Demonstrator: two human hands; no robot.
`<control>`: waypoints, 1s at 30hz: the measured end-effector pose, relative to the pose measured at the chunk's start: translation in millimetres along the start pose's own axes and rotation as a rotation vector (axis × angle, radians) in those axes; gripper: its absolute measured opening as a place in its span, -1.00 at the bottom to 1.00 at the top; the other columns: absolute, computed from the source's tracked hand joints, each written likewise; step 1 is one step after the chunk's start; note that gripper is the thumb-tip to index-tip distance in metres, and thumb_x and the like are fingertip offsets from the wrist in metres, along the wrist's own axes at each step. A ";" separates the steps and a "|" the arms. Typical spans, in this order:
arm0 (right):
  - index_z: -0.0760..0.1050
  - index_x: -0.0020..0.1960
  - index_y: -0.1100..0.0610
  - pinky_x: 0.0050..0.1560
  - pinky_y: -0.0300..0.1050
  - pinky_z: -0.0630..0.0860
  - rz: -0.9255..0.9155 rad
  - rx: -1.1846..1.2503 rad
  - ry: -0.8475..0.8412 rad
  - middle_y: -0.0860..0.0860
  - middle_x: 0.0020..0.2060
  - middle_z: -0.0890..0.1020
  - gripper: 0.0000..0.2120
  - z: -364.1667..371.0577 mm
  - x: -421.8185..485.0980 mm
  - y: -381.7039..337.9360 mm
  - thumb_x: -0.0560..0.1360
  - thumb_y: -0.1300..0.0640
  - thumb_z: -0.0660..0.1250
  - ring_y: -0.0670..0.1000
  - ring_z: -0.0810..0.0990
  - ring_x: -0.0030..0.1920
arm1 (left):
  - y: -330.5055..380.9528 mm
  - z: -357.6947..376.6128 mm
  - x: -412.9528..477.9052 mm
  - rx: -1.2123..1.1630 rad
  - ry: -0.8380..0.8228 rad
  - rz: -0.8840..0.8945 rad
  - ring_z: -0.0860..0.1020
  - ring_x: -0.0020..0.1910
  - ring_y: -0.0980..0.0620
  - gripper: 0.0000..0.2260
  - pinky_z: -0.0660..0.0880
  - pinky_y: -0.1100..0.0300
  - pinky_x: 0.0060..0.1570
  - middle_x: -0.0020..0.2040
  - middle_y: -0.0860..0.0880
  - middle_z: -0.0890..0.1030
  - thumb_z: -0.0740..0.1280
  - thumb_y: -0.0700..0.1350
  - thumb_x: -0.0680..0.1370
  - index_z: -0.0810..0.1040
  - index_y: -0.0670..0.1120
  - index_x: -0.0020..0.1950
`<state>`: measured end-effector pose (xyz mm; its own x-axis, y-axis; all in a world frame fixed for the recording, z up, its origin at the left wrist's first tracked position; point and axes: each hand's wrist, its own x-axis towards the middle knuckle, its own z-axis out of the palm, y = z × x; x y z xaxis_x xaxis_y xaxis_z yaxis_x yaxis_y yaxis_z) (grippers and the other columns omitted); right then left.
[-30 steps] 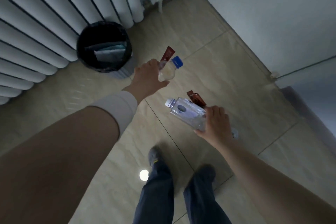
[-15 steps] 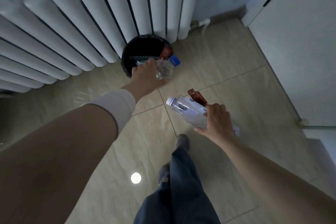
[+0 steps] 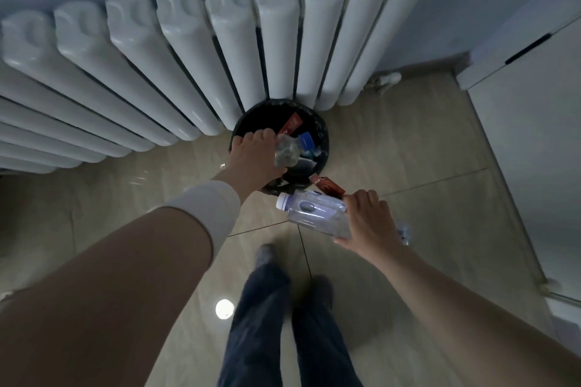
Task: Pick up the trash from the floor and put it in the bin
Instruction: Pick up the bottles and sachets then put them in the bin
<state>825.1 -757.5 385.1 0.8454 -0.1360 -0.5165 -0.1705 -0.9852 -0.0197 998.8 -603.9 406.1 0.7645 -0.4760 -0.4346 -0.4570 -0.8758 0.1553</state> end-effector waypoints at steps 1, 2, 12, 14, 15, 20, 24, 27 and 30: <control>0.26 0.28 0.17 0.12 -0.02 0.43 -0.009 -0.018 -0.023 0.11 0.17 0.45 -0.28 -1.9 12.5 -2.9 0.32 -0.25 0.39 0.10 0.41 0.14 | -6.0 1.7 10.9 0.004 -0.009 0.004 0.47 0.23 -0.17 -0.48 0.33 0.00 0.21 0.23 -0.14 0.51 0.37 0.09 0.43 0.35 -0.17 0.25; 0.26 0.28 0.17 0.11 -0.02 0.43 -0.016 -0.041 -0.037 0.12 0.17 0.44 -0.27 -2.3 27.1 -6.0 0.32 -0.25 0.39 0.10 0.41 0.14 | -12.3 5.1 23.7 0.014 -0.008 0.012 0.47 0.22 -0.16 -0.48 0.34 0.00 0.20 0.23 -0.13 0.52 0.36 0.10 0.43 0.35 -0.17 0.24; 0.22 0.32 0.19 0.26 0.08 0.34 -0.102 -0.221 -0.171 0.17 0.27 0.36 -0.20 4.4 178.9 -36.6 0.28 -0.17 0.47 0.17 0.31 0.28 | -50.7 65.2 134.7 -0.009 -0.036 0.017 0.51 0.17 -0.16 -0.52 0.35 0.00 0.16 0.18 -0.12 0.55 0.34 0.12 0.42 0.39 -0.16 0.20; 0.23 0.32 0.19 0.26 0.08 0.34 -0.133 -0.248 -0.201 0.17 0.26 0.38 -0.18 11.0 199.5 -44.5 0.26 -0.18 0.49 0.17 0.32 0.27 | -56.9 79.7 149.4 -0.024 -0.062 0.012 0.51 0.20 -0.15 -0.45 0.36 0.00 0.18 0.21 -0.13 0.55 0.34 0.17 0.42 0.39 -0.17 0.24; 0.23 0.32 0.19 0.26 0.09 0.34 -0.151 -0.255 -0.205 0.17 0.25 0.39 -0.17 14.9 207.7 -48.1 0.25 -0.19 0.49 0.17 0.34 0.26 | -60.4 86.9 155.1 -0.022 -0.083 0.015 0.49 0.23 -0.15 -0.39 0.35 0.00 0.21 0.26 -0.13 0.53 0.34 0.21 0.42 0.37 -0.17 0.29; 0.09 0.44 0.14 0.34 0.24 0.30 -0.190 -0.242 -0.227 0.21 0.36 0.33 -0.02 29.2 223.7 -59.1 0.23 -0.21 0.50 0.25 0.34 0.34 | -71.0 107.4 166.2 -0.034 -0.147 0.014 0.33 0.43 -0.13 -0.20 0.25 -0.03 0.37 0.48 -0.13 0.32 0.30 0.24 0.44 0.11 -0.14 0.52; 0.11 0.44 0.14 0.40 0.28 0.22 -0.194 -0.249 -0.222 0.19 0.41 0.25 -0.05 26.9 214.6 -56.2 0.25 -0.23 0.47 0.27 0.22 0.42 | -73.2 102.7 154.4 0.083 -0.111 0.064 0.37 0.37 -0.11 -0.36 0.29 0.02 0.29 0.39 -0.09 0.41 0.29 0.18 0.47 0.24 -0.10 0.45; 0.09 0.47 0.13 0.44 0.31 0.13 -0.175 -0.231 -0.219 0.20 0.47 0.15 -0.07 18.8 203.8 -52.8 0.30 -0.22 0.45 0.26 0.09 0.48 | -69.3 92.3 140.1 0.171 -0.111 0.096 0.38 0.35 -0.10 -0.38 0.27 0.03 0.30 0.35 -0.09 0.44 0.30 0.19 0.46 0.30 -0.12 0.41; 0.08 0.47 0.14 0.45 0.29 0.12 -0.149 -0.210 -0.191 0.20 0.47 0.15 -0.10 9.7 193.7 -49.9 0.33 -0.21 0.42 0.25 0.07 0.49 | -64.9 79.8 126.9 0.230 -0.084 0.111 0.36 0.37 -0.10 -0.37 0.24 0.02 0.34 0.37 -0.10 0.43 0.30 0.19 0.47 0.29 -0.14 0.41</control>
<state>992.4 -733.6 277.8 0.7393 0.0140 -0.6732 0.0732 -0.9955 0.0597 1089.2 -601.1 270.0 0.6677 -0.5518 -0.4997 -0.6350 -0.7725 0.0045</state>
